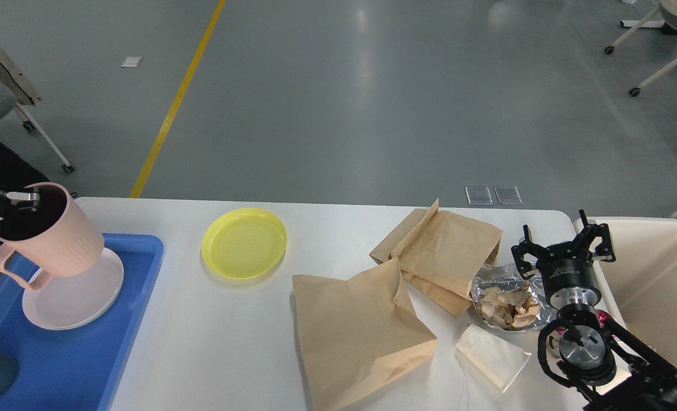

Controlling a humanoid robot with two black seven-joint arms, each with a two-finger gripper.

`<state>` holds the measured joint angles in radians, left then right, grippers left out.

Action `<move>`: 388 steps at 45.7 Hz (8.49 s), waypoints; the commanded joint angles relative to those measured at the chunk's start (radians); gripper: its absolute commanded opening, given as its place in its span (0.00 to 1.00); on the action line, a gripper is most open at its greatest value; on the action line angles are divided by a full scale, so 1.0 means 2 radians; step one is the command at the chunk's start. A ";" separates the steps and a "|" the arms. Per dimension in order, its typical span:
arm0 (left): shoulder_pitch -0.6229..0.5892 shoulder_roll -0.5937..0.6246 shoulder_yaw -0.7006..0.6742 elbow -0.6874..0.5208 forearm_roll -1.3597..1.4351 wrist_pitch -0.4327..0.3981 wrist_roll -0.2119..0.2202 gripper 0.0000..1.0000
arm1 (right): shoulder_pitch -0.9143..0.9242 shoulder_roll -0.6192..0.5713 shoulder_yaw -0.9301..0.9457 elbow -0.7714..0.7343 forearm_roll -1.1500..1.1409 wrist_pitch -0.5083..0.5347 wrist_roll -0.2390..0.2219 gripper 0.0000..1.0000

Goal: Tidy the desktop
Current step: 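Lift the pink mug and carry it over the blue tray, then lower the pink mug onto the tray and open the left gripper, then move the left gripper toward the yellow plate's edge, then grasp the yellow plate's edge with the left gripper, then lift the yellow plate and carry it onto the blue tray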

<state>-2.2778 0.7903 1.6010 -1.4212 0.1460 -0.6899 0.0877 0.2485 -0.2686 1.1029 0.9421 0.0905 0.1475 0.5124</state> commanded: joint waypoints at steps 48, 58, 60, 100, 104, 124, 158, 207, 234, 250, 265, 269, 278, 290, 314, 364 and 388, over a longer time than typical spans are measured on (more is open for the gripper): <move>0.518 0.006 -0.310 0.211 0.077 0.106 -0.007 0.00 | 0.000 0.000 0.000 0.000 0.000 0.000 0.000 1.00; 0.516 0.011 -0.307 0.203 0.072 0.108 -0.007 0.04 | 0.000 0.000 0.000 0.000 0.000 0.000 0.000 1.00; 0.515 0.012 -0.304 0.203 0.071 0.108 -0.006 0.11 | 0.000 0.000 0.000 0.000 0.000 0.000 0.000 1.00; 0.134 -0.005 -0.043 0.015 0.021 0.075 0.000 0.96 | 0.000 0.000 0.000 0.000 0.000 0.000 0.000 1.00; 0.048 -0.037 -0.009 -0.036 -0.011 0.075 -0.001 0.96 | 0.000 0.000 0.000 0.000 0.000 0.000 0.000 1.00; -0.192 -0.294 0.011 -0.143 -0.223 -0.047 -0.021 0.96 | 0.000 0.000 0.000 0.000 0.000 0.000 0.000 1.00; -0.111 -0.339 -0.024 -0.079 -0.289 -0.022 -0.058 0.96 | -0.001 0.000 0.000 0.001 0.000 0.001 0.000 1.00; 0.455 -0.290 -0.254 0.274 -0.477 0.355 -0.049 0.96 | -0.001 0.000 0.000 0.001 0.000 0.001 0.000 1.00; 0.592 -0.323 -0.382 0.424 -0.439 0.355 -0.032 0.88 | -0.001 0.000 0.000 0.001 0.000 0.000 0.000 1.00; 0.611 -0.335 -0.391 0.433 -0.409 0.353 -0.038 0.62 | -0.001 0.000 0.000 0.001 0.000 0.001 0.000 1.00; 0.625 -0.328 -0.414 0.431 -0.409 0.344 -0.033 0.39 | -0.001 0.000 0.000 0.000 0.000 0.001 0.000 1.00; 0.626 -0.328 -0.419 0.431 -0.409 0.343 -0.032 0.32 | -0.001 0.001 0.000 0.000 0.000 0.001 0.000 1.00; 0.627 -0.324 -0.420 0.431 -0.409 0.315 -0.032 0.21 | -0.001 0.001 0.000 0.000 0.000 0.001 0.000 1.00; 0.628 -0.324 -0.419 0.431 -0.409 0.312 -0.032 0.15 | -0.001 0.001 0.000 0.000 0.000 0.000 0.000 1.00; 0.607 -0.315 -0.414 0.404 -0.409 0.286 0.004 0.00 | -0.001 0.001 0.000 0.000 0.000 0.001 0.000 1.00; -0.048 -0.203 -0.070 -0.110 -0.434 0.114 0.039 0.00 | -0.001 0.000 0.000 0.000 0.000 0.000 0.000 1.00; 0.110 -0.040 0.032 0.026 -0.419 0.105 0.043 0.00 | -0.001 0.000 0.000 0.001 0.000 0.001 0.000 1.00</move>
<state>-2.1961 0.5794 1.6745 -1.4863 -0.7110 -0.4757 0.1679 0.2470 -0.2685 1.1029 0.9436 0.0905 0.1476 0.5123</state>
